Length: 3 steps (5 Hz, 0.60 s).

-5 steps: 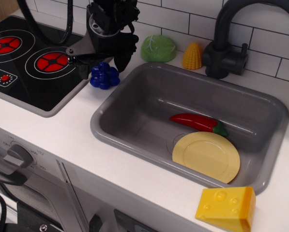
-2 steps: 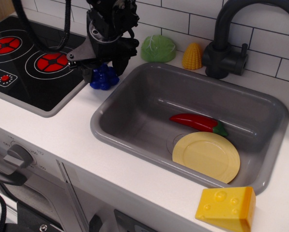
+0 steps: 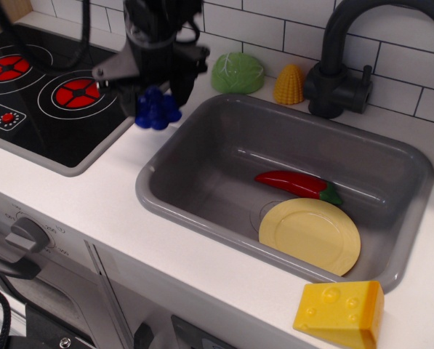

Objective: Put blueberries on plate sink

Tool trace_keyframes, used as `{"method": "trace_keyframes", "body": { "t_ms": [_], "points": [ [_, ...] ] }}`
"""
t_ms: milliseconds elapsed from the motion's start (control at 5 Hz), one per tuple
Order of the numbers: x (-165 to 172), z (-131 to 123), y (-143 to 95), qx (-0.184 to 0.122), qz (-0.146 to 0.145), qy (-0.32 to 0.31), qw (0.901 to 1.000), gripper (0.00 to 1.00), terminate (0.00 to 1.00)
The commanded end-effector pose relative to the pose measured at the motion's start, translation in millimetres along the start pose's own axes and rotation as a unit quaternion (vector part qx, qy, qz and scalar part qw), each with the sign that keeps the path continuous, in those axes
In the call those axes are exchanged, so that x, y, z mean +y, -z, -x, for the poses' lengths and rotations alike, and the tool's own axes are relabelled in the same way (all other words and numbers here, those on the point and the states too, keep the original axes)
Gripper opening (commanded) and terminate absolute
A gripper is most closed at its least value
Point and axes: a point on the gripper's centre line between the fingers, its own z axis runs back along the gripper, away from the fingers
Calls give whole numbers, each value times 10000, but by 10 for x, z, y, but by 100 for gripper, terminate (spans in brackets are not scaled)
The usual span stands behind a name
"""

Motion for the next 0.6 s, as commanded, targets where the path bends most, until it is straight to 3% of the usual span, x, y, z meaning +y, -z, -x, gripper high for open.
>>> {"method": "trace_keyframes", "body": {
  "t_ms": [0, 200, 400],
  "points": [
    [-283, 399, -237, 98, 266, 326, 9991, 0, 0],
    [-561, 790, -148, 398, 291, 481, 9976, 0, 0],
    [-747, 1172, -62, 661, 131, 705, 9952, 0, 0]
  ]
}}
